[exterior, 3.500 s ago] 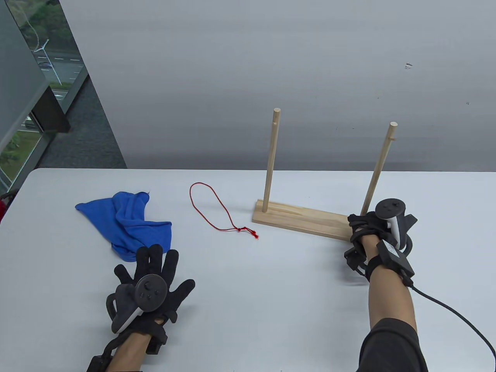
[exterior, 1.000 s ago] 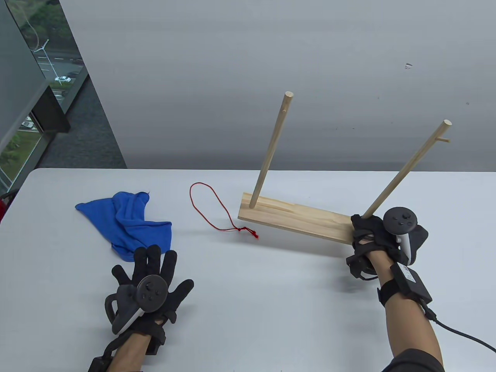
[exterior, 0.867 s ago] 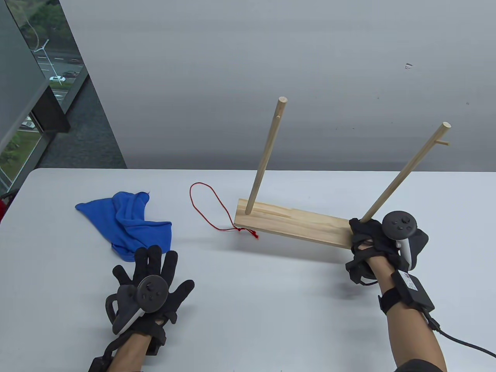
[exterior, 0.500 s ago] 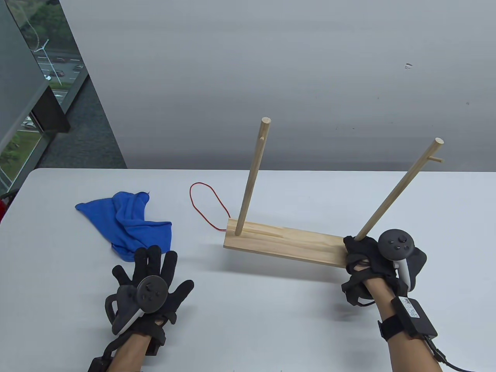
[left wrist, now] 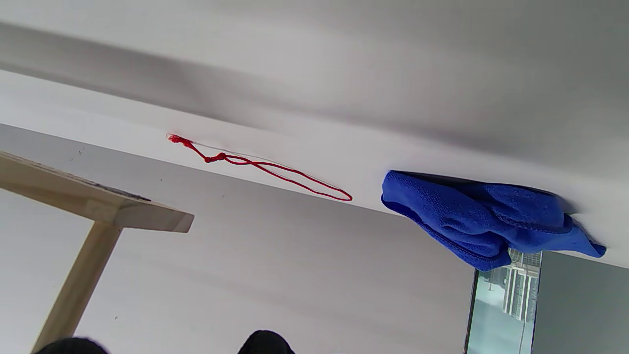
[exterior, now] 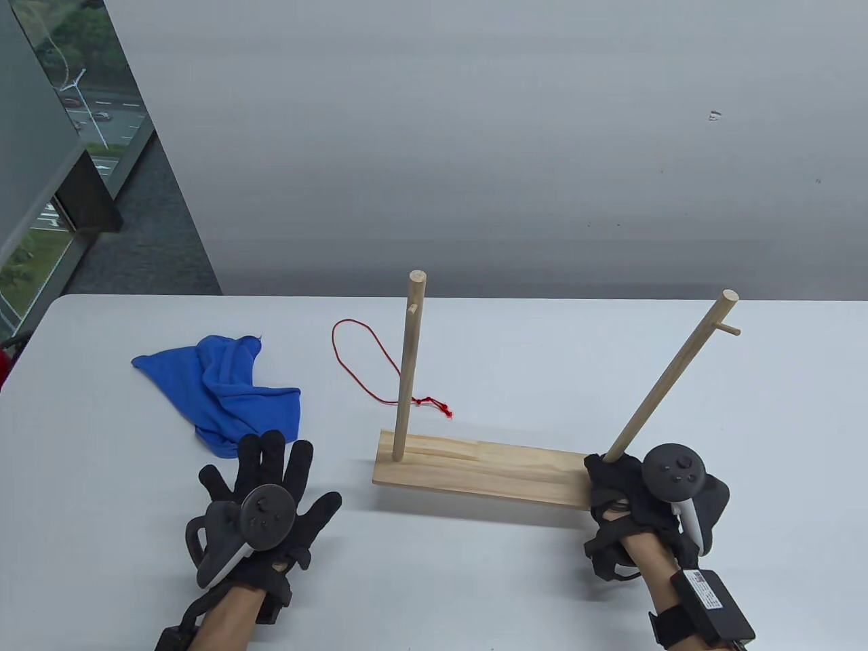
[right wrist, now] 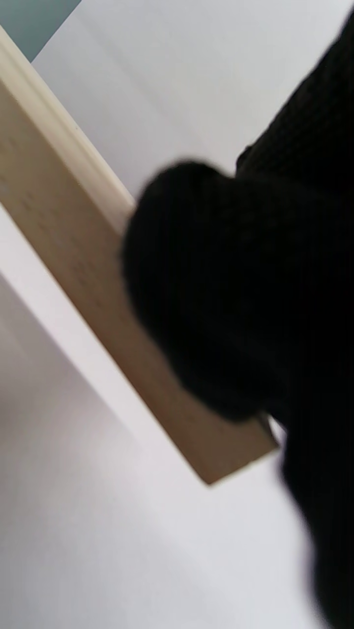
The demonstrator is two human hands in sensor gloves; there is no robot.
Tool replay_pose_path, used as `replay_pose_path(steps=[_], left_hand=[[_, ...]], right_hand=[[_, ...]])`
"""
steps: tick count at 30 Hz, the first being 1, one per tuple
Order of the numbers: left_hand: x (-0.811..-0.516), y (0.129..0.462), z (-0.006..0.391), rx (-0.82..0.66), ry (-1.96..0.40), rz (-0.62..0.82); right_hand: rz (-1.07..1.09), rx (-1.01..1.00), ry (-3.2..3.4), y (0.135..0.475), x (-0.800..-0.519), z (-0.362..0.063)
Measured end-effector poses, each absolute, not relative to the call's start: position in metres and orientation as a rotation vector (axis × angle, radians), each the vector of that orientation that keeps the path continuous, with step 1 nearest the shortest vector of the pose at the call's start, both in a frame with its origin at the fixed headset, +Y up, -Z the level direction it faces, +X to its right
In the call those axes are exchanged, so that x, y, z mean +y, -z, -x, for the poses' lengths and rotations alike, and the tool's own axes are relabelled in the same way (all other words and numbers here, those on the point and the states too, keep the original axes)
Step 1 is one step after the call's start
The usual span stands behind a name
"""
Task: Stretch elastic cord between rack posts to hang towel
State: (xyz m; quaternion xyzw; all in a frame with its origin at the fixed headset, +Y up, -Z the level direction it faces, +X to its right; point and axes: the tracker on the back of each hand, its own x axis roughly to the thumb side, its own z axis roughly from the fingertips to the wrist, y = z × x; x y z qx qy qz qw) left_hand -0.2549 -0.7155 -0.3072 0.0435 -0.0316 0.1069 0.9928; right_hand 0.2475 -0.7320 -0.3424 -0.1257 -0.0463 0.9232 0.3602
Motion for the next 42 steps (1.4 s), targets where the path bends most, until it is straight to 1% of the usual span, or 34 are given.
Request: replay_pose_path(steps=[12,21,37,42], left_hand=[[-0.717,0.306,0.256,-0.062,-0.221,-0.080],[-0.717,0.306,0.257,-0.055,-0.228,-0.078],[-0.716,0.306,0.260,-0.045,-0.239,-0.075],[-0.716,0.306,0.261,-0.046,-0.241,-0.074]], right_hand=[[0.290,-0.062,-2.430,0.347,-0.754,-0.218],[0.281,-0.023,-2.436,0.359,-0.765,-0.208],[0.263,0.004,-2.457,0.368,-0.770,-0.201],[0.285,0.069,-2.461,0.369,-0.774,-0.202]])
